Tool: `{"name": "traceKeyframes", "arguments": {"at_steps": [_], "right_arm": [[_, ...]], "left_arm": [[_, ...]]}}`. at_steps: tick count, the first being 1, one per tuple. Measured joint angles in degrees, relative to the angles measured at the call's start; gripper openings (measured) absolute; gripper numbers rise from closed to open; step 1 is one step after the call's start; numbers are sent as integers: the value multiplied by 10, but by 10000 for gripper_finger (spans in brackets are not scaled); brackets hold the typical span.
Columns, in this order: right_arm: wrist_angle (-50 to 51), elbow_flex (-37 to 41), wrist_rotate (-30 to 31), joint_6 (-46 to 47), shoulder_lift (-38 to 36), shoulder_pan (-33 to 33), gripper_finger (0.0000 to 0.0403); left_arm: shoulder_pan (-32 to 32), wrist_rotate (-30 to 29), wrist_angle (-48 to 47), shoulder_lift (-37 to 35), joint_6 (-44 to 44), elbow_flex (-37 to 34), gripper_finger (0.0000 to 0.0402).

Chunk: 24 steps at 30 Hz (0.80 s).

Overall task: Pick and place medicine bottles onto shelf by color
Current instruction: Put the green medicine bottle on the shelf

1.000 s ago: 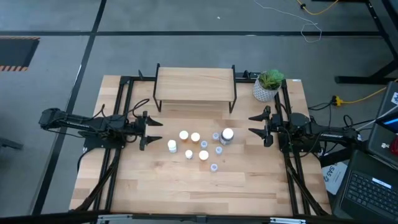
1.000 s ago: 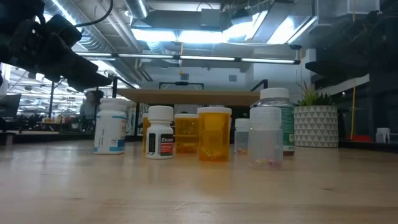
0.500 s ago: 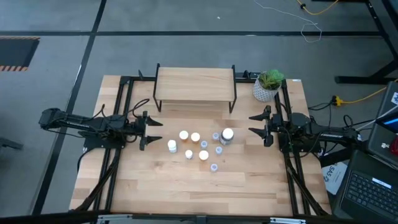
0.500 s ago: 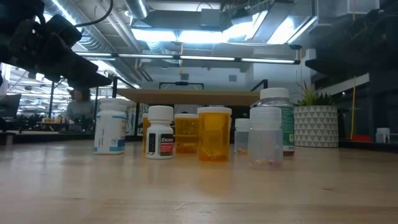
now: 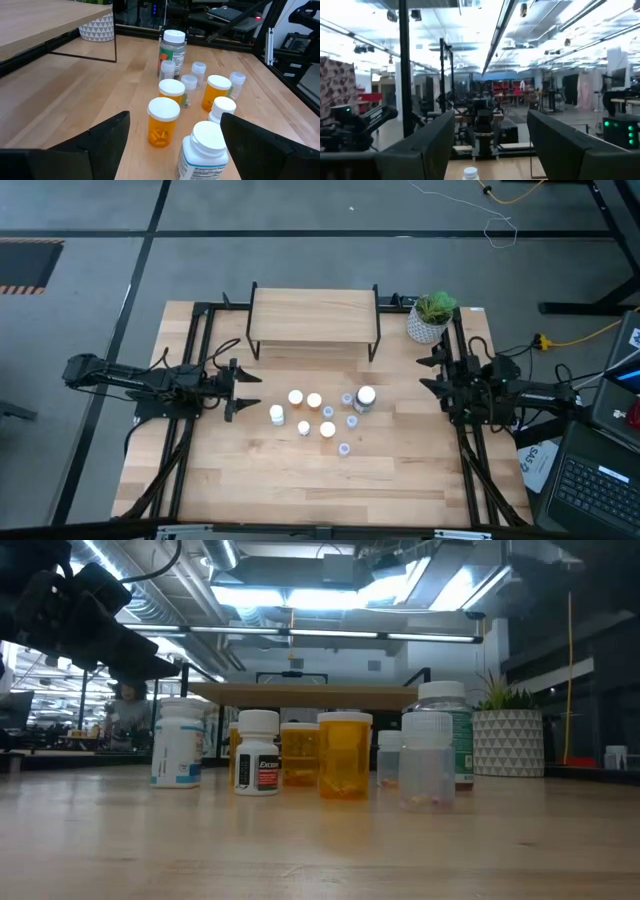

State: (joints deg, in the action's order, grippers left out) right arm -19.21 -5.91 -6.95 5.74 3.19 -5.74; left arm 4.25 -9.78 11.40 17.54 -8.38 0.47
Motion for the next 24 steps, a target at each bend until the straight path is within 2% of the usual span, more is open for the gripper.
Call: {"name": "traceKeyframes", "arguments": {"at_steps": [5, 9, 13, 18, 24], "right_arm": [[96, -99, -23, -1, 94, 0, 251], [247, -195, -19, 10, 214, 0, 251], [355, -266, -17, 14, 341, 0, 251], [375, -308, -17, 1, 474, 0, 251], [362, -327, -17, -70, 581, 1, 251]], "left_arm": [[0, 0, 0, 0, 0, 0, 308], [0, 0, 0, 0, 0, 0, 308], [0, 0, 0, 0, 0, 0, 308], [0, 0, 0, 0, 0, 0, 308], [0, 0, 0, 0, 0, 0, 308]]}}
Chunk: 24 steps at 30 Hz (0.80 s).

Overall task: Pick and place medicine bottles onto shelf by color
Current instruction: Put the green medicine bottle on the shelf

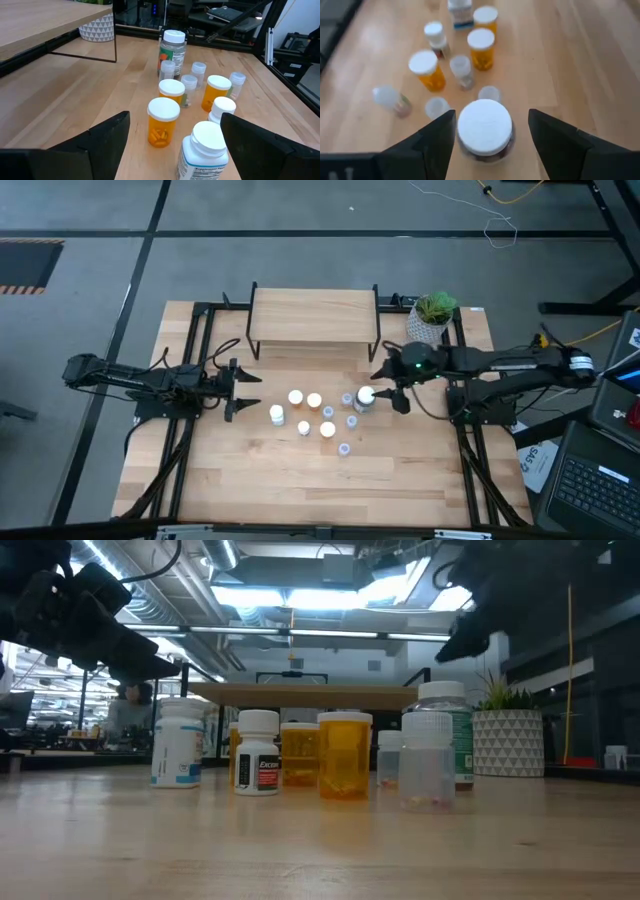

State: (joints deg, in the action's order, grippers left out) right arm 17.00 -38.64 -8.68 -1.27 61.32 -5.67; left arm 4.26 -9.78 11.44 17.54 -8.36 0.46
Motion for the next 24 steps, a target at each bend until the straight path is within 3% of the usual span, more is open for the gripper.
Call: {"name": "traceKeyframes", "arguments": {"at_steps": [7, 24], "right_arm": [[-25, -12, -1, -112, 58, 13, 251], [-17, -75, 0, -99, 60, 45, 251]], "left_arm": [[0, 0, 0, 0, 0, 0, 308], [0, 0, 0, 0, 0, 0, 308]]}}
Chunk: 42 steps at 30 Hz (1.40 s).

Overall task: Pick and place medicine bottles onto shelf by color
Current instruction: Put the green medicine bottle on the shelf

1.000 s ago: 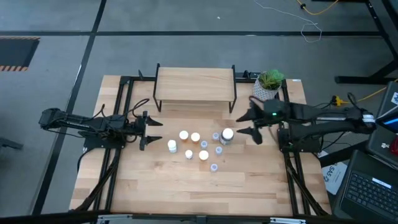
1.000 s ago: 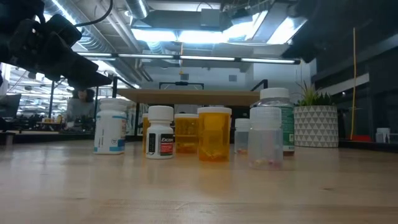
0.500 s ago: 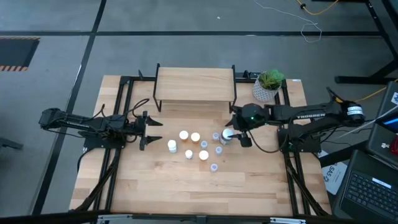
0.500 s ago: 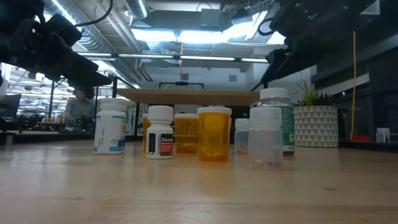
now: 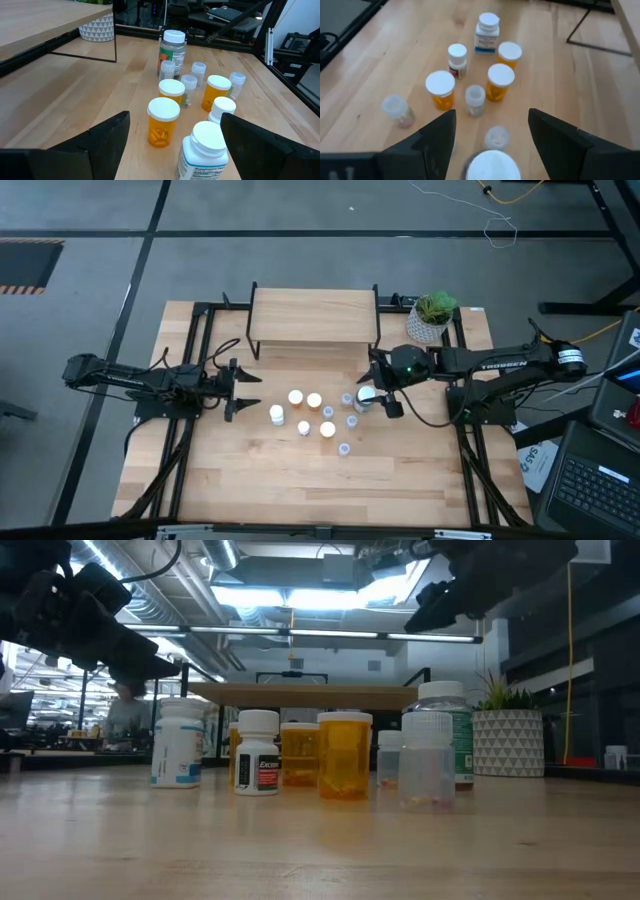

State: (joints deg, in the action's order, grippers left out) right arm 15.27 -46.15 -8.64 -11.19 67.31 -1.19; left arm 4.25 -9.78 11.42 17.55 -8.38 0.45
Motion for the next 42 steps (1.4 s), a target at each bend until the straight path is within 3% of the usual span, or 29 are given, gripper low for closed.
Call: {"name": "traceKeyframes", "arguments": {"at_steps": [6, 15, 25, 42], "right_arm": [[21, 0, 1, 74, 0, 0, 251], [45, 20, 25, 81, 2, 0, 251], [47, 23, 30, 94, 2, 1, 330], [69, 23, 74, 95, 79, 0, 336]], "left_arm": [[0, 0, 0, 0, 0, 0, 308], [0, 0, 0, 0, 0, 0, 308], [0, 0, 0, 0, 0, 0, 308], [0, 0, -1, 0, 0, 0, 308]]}}
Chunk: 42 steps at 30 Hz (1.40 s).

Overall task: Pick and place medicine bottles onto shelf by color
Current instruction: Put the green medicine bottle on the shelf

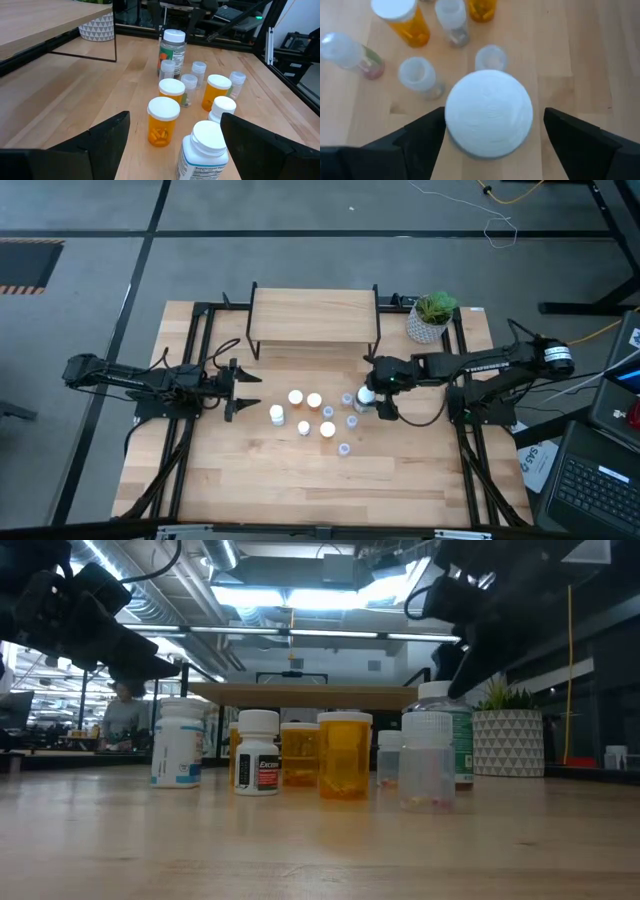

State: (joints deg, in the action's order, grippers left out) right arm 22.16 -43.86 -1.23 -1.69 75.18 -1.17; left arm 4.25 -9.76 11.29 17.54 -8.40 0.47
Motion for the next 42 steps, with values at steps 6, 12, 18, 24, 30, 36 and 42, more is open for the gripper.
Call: {"name": "traceKeyframes", "arguments": {"at_steps": [6, 12, 18, 24, 30, 36, 42], "right_arm": [[-6, 0, 1, 28, 9, 0, 336], [-15, 0, 22, 30, 7, 0, 336], [-18, 0, 30, 30, 7, 0, 331], [-18, 0, 31, 58, 7, 0, 281], [-25, 0, 42, 62, 6, 0, 232], [-47, -15, 59, 62, -20, 0, 241], [-27, -77, 130, 51, -51, 0, 238]], "left_arm": [[0, 0, -1, 0, 0, 0, 308], [0, 0, -1, 0, 0, 0, 308], [0, 0, -1, 0, 0, 0, 308], [0, 0, -1, 0, 0, 0, 308], [0, 0, -1, 0, 0, 0, 308], [0, 0, -1, 0, 0, 0, 308], [0, 0, -1, 0, 0, 0, 308]]}}
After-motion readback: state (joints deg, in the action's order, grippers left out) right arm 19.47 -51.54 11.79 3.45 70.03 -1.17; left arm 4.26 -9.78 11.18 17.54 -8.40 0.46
